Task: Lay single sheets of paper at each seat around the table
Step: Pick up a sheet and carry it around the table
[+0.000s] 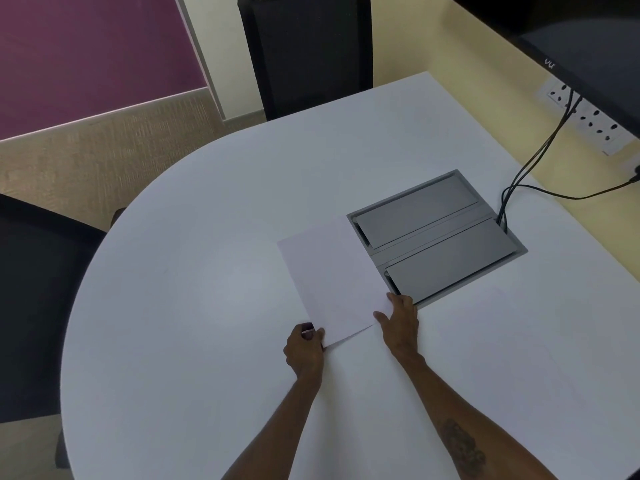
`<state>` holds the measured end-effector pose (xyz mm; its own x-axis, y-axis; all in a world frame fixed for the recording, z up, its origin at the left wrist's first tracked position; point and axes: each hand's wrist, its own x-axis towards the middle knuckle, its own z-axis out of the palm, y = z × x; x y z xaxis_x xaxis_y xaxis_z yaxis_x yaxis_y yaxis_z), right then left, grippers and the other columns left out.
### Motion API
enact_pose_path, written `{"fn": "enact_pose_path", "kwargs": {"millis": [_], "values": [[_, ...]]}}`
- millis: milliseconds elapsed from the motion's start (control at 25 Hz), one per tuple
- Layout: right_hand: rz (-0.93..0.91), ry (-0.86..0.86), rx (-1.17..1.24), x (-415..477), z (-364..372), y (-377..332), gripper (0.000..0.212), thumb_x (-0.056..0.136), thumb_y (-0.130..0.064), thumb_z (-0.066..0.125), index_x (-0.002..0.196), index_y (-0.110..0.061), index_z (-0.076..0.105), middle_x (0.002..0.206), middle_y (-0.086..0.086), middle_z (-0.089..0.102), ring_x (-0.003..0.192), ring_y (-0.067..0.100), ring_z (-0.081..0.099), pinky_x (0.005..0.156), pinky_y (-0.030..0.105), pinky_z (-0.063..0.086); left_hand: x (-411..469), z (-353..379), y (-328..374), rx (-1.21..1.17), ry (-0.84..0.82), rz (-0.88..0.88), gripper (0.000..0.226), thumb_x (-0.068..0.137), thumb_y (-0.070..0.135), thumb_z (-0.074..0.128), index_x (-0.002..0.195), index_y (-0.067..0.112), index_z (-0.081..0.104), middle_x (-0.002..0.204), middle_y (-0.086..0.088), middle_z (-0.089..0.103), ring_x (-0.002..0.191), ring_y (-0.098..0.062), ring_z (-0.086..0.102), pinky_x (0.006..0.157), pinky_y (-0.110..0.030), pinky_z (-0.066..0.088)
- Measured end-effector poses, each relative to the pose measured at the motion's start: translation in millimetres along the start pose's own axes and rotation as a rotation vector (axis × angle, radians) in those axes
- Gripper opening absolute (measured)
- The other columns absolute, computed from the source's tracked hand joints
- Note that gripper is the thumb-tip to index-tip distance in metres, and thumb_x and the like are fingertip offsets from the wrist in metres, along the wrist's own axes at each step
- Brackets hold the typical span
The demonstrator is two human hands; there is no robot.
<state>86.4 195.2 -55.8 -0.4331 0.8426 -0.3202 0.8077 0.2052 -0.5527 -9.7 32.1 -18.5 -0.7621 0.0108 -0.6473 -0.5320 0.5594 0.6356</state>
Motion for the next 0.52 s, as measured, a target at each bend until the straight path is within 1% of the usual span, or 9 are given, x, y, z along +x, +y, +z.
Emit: {"fn": "enact_pose_path", "kwargs": {"millis": [80, 160, 200, 240, 280, 360, 400, 440, 520], "values": [[0.014, 0.01, 0.033, 0, -1, 0, 0.055, 0.086, -0.017, 0.072, 0.136, -0.005, 0.051, 0.132, 0.015, 0.049, 0.125, 0.032, 0.046, 0.103, 0.045, 0.042, 0, -4, 0, -0.031, 0.002, -0.011, 0.012, 0.082, 0.021, 0.073, 0.093, 0.018, 0.069, 0.087, 0.001, 0.075, 0.074, -0.023, 0.073, 0.069, -0.025, 0.048], [0.029, 0.002, 0.023, -2, -1, 0, 0.055, 0.086, -0.018, 0.072, 0.136, -0.004, 0.052, 0.132, 0.015, 0.05, 0.125, 0.032, 0.046, 0.103, 0.045, 0.042, -1, -10, 2, -0.057, 0.011, -0.023, 0.004, 0.087, 0.018, 0.07, 0.09, 0.017, 0.068, 0.083, 0.003, 0.071, 0.058, -0.02, 0.073, 0.058, -0.018, 0.043], [0.038, -0.002, 0.011, -3, -1, -1, 0.055, 0.086, -0.018, 0.072, 0.136, -0.004, 0.052, 0.132, 0.016, 0.05, 0.125, 0.032, 0.046, 0.103, 0.046, 0.042, 0, -12, 2, -0.061, 0.019, -0.025, 0.002, 0.088, 0.018, 0.068, 0.09, 0.016, 0.069, 0.083, 0.003, 0.071, 0.055, -0.018, 0.071, 0.056, -0.017, 0.041], [0.045, -0.003, -0.003, -4, -1, -1, 0.055, 0.086, -0.018, 0.073, 0.135, -0.004, 0.052, 0.132, 0.016, 0.049, 0.125, 0.033, 0.046, 0.103, 0.046, 0.042, 1, -14, 2, -0.056, 0.026, -0.023, 0.004, 0.089, 0.018, 0.067, 0.092, 0.016, 0.069, 0.086, 0.002, 0.071, 0.056, -0.018, 0.071, 0.058, -0.018, 0.042], [0.051, -0.002, -0.016, -6, -1, -3, 0.055, 0.086, -0.019, 0.073, 0.135, -0.004, 0.053, 0.132, 0.016, 0.049, 0.125, 0.033, 0.045, 0.102, 0.047, 0.041, 1, -16, 2, -0.031, 0.032, -0.017, 0.008, 0.09, 0.019, 0.066, 0.095, 0.015, 0.07, 0.089, 0.0, 0.072, 0.062, -0.019, 0.071, 0.062, -0.021, 0.045], [0.054, 0.003, -0.031, -8, -2, -5, 0.055, 0.086, -0.021, 0.072, 0.135, -0.005, 0.053, 0.131, 0.015, 0.049, 0.126, 0.033, 0.045, 0.101, 0.047, 0.039, 2, -20, 2, 0.05, 0.043, 0.004, 0.015, 0.09, 0.022, 0.065, 0.101, 0.014, 0.07, 0.097, -0.005, 0.074, 0.081, -0.025, 0.069, 0.074, -0.029, 0.05], [0.059, 0.009, -0.027, -9, -2, -7, 0.054, 0.087, -0.022, 0.072, 0.135, -0.005, 0.053, 0.131, 0.015, 0.05, 0.125, 0.033, 0.045, 0.101, 0.048, 0.039, 2, -22, 2, 0.065, 0.041, 0.011, 0.015, 0.09, 0.022, 0.064, 0.102, 0.014, 0.07, 0.098, -0.006, 0.074, 0.087, -0.027, 0.069, 0.076, -0.031, 0.053], [0.068, 0.017, -0.017, -9, -2, -9, 0.054, 0.087, -0.023, 0.071, 0.135, -0.004, 0.054, 0.131, 0.015, 0.05, 0.125, 0.033, 0.045, 0.101, 0.048, 0.039, 3, -24, 2, 0.045, 0.026, 0.011, 0.013, 0.09, 0.021, 0.064, 0.1, 0.014, 0.069, 0.097, -0.006, 0.074, 0.088, -0.029, 0.07, 0.07, -0.029, 0.054], [0.09, 0.027, 0.031, -8, -2, -11, 0.052, 0.089, -0.025, 0.069, 0.134, -0.004, 0.055, 0.13, 0.016, 0.053, 0.123, 0.035, 0.048, 0.101, 0.049, 0.042, 3, -30, 3, -0.021, -0.004, -0.001, 0.009, 0.09, 0.018, 0.065, 0.097, 0.014, 0.068, 0.091, -0.006, 0.072, 0.082, -0.03, 0.073, 0.053, -0.017, 0.045]]}}
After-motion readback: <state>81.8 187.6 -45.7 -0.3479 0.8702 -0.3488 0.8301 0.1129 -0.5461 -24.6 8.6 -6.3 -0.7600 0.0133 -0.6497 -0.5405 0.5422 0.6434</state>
